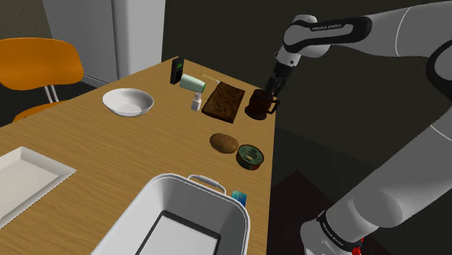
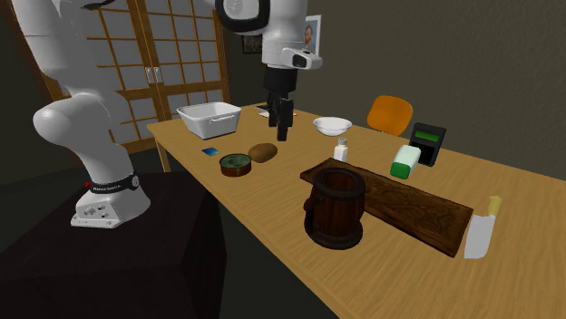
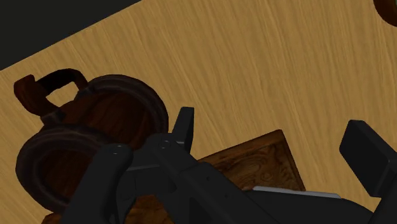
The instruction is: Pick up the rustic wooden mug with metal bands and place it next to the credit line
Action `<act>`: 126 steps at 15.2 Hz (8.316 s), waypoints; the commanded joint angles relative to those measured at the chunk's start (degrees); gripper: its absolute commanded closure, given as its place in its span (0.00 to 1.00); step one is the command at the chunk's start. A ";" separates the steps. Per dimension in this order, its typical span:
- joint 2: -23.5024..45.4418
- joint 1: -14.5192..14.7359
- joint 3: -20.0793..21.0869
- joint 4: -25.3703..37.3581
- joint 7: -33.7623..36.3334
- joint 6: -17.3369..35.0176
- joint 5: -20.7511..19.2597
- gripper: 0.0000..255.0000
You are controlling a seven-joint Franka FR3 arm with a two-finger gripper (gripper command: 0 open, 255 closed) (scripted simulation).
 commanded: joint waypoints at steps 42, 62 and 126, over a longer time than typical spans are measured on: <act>27.61 -5.35 -1.67 28.15 -8.44 0.52 4.68 1.00; 26.55 -5.91 -1.95 42.01 -7.68 -14.34 4.26 1.00; -9.31 20.90 21.51 2.92 41.05 -8.35 3.83 1.00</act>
